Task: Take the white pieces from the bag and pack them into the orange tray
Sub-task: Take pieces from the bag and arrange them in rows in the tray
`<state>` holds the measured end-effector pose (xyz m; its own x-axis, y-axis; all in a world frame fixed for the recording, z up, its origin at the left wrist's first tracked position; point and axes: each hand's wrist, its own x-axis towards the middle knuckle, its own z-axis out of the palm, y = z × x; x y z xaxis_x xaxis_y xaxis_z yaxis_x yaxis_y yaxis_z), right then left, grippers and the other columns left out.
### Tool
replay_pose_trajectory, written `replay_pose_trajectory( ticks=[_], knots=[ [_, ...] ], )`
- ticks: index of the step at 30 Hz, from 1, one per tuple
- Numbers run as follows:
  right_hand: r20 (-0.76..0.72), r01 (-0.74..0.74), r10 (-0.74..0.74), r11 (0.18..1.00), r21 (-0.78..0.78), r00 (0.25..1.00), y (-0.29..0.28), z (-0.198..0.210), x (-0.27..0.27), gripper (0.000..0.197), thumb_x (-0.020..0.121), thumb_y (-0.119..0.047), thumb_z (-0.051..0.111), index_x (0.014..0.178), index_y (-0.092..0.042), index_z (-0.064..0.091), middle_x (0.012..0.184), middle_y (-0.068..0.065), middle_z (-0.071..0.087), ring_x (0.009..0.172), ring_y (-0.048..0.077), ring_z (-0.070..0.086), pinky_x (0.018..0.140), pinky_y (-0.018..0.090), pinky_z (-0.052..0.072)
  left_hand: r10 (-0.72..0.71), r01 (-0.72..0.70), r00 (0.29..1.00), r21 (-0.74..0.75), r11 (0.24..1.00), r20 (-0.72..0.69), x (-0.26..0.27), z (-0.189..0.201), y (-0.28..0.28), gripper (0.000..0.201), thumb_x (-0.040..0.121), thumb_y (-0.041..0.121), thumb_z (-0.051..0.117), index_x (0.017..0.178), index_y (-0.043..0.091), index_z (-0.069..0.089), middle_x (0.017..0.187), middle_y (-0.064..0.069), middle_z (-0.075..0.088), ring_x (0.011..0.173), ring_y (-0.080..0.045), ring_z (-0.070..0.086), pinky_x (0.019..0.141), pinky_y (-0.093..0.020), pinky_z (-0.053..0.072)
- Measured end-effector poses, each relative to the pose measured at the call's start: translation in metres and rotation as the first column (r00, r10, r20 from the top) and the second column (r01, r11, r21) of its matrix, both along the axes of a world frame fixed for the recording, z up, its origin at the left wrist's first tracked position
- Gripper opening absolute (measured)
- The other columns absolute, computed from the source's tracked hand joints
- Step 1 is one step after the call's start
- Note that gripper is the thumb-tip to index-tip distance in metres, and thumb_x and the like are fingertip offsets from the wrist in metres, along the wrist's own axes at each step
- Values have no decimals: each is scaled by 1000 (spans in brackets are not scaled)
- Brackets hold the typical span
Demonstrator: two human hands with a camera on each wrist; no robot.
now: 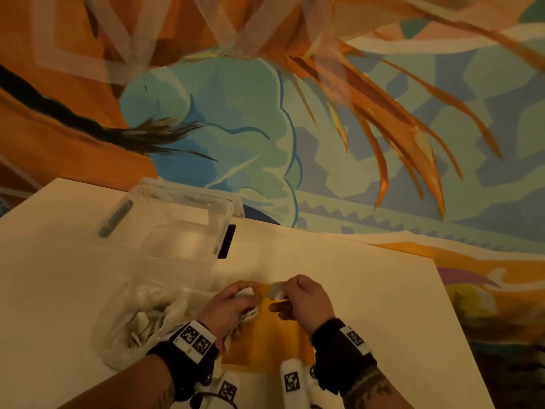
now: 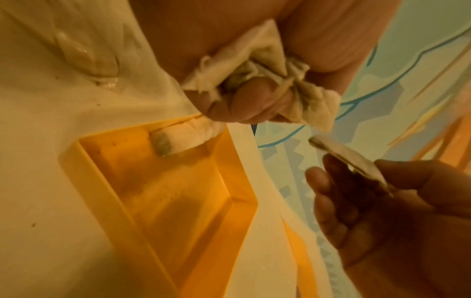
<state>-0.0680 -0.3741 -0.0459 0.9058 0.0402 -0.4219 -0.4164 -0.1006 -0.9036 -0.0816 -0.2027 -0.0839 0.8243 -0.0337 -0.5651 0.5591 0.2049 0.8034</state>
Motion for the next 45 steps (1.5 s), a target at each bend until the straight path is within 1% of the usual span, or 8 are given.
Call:
replay_pose_trajectory(
  ticks=[4, 12, 15, 18, 24, 30, 37, 45],
  knots=[
    [28, -226, 239, 945, -237, 971, -14, 9, 13, 19, 93, -15, 52, 75, -9, 52, 77, 20, 69, 70, 30, 73, 60, 36, 53, -23, 15, 997, 124, 992, 67, 6, -2, 7, 14, 86, 36, 73, 97, 28, 75, 63, -1, 57, 50, -15, 42, 44, -22, 30],
    [-193, -679, 730, 456, -576, 655, -7, 21, 30, 15, 84, -38, 59, 71, -31, 60, 69, -8, 64, 64, 7, 58, 64, 26, 47, -576, 450, 790, 439, 777, 210, 16, 7, 9, 26, 82, 24, 79, 103, 39, 74, 81, 9, 74, 66, 0, 66, 63, -18, 52],
    [-152, -641, 714, 488, -592, 684, -8, 13, 32, 16, 85, -39, 61, 80, -25, 65, 75, -1, 70, 66, 10, 62, 66, 31, 52, -569, 424, 797, 483, 766, 201, 21, 3, 11, 7, 80, 28, 79, 85, 33, 80, 76, 4, 74, 63, -5, 66, 64, -25, 55],
    [-13, -537, 615, 677, -504, 788, -12, -1, 31, 19, 89, -38, 61, 87, -20, 67, 78, 3, 72, 70, 13, 66, 71, 35, 54, -451, 338, 872, 433, 835, 190, 22, -2, 14, 8, 82, 21, 77, 80, 29, 79, 66, 4, 71, 60, -8, 64, 58, -25, 53],
    [145, -334, 369, 917, -216, 918, 1, -31, 13, 9, 92, -22, 67, 86, -27, 62, 66, -19, 64, 60, -5, 55, 62, 17, 42, -143, 121, 985, 208, 971, 94, 22, -15, 18, 6, 86, 22, 74, 91, 21, 76, 57, -1, 55, 45, -11, 42, 43, -21, 31],
    [21, -190, 209, 924, -331, 978, 11, -75, 8, 9, 90, -31, 67, 81, -29, 68, 73, -17, 69, 71, 7, 62, 73, 29, 53, -76, 51, 996, 385, 922, 51, 22, -34, 29, 9, 83, 36, 76, 88, 29, 75, 66, 2, 70, 50, -11, 53, 44, -20, 36],
    [-257, -334, 234, 812, -479, 937, 22, -111, 5, 5, 88, -34, 66, 92, -34, 68, 96, -5, 69, 90, 16, 63, 80, 28, 54, -312, 314, 941, 692, 650, -133, 17, -55, 49, 28, 83, 45, 66, 85, 19, 75, 82, -1, 74, 80, -20, 68, 76, -38, 56],
    [-376, -437, 246, 670, -600, 893, 53, -134, 21, 12, 89, -30, 60, 77, -29, 61, 95, 1, 64, 82, 22, 55, 71, 28, 48, -390, 378, 912, 627, 681, -127, 18, -68, 51, 35, 71, 49, 64, 75, 17, 76, 70, 0, 74, 74, -17, 70, 77, -39, 58]
  ],
)
